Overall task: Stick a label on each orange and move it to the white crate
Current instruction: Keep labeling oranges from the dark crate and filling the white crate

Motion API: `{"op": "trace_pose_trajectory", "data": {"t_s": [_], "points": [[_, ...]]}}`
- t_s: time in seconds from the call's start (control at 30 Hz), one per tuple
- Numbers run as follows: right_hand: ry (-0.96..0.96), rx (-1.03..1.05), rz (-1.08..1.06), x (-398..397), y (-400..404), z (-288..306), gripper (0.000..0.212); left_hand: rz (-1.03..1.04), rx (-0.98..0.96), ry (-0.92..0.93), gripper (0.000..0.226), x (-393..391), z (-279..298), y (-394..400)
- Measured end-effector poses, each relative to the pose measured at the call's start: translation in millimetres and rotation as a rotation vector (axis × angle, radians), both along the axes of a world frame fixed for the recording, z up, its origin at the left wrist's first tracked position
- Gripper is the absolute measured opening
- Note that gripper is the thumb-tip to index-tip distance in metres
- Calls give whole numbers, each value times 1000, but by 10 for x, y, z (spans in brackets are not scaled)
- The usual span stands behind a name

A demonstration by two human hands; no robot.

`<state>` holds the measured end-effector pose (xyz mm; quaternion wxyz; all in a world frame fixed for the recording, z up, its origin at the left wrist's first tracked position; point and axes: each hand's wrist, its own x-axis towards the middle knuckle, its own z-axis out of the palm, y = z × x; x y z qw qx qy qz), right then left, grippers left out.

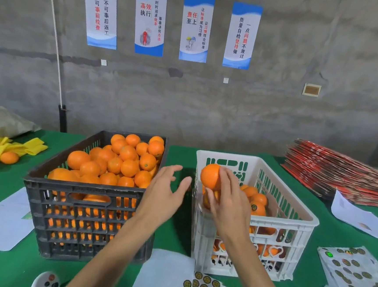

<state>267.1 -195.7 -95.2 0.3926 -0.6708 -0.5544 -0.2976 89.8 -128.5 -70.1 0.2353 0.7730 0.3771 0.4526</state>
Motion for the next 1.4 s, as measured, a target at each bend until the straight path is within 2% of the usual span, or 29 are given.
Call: {"op": "trace_pose_trajectory", "data": {"t_s": [0.13,0.33,0.43,0.53,0.63,0.77,0.9,1.03,1.17,1.27,1.4], "points": [[-50,64,-95,200,135,-42,44,122,87,150,36,-294,1,240],[-86,135,-69,200,298,11,17,356,-3,375,35,-773,64,656],[-137,177,12,56,338,5,15,459,-123,462,42,-961,126,950],[-174,196,102,-118,354,-19,14,600,-292,705,52,-1125,209,1223],[-201,185,177,-241,375,-59,14,637,-432,912,61,-1210,231,1401],[-192,174,216,-333,384,-132,14,614,-462,1090,54,-1212,222,1515],[-180,160,268,-351,329,-173,15,609,-465,1190,43,-1255,226,1654],[-163,150,284,-328,241,-209,16,626,-443,1155,47,-1251,208,1638],[-150,152,297,-326,163,-256,16,639,-389,992,52,-1231,338,1502],[-135,130,308,-348,120,-269,16,532,-328,814,66,-1143,545,1289],[-97,99,341,-436,99,-319,16,389,-115,374,75,-853,676,799]]}}
